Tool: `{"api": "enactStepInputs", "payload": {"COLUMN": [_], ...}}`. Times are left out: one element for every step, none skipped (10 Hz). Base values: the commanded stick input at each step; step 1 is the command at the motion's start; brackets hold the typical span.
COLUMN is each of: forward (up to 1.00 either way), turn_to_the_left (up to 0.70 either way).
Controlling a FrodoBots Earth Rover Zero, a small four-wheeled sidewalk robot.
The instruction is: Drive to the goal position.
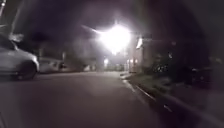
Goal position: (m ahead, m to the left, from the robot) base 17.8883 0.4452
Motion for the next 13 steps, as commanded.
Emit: {"api": "enactStepInputs", "payload": {"forward": [0.70, 0.70, 0.70, 0.70, 0.70, 0.70, 0.70, 0.70, 0.70, 0.70, 0.70, 0.70, 0.70], "turn_to_the_left": [0.00, 0.00, 0.00, 0.00, 0.00, 0.00, 0.00, 0.00, 0.00, 0.00, 0.00, 0.00, 0.00]}}
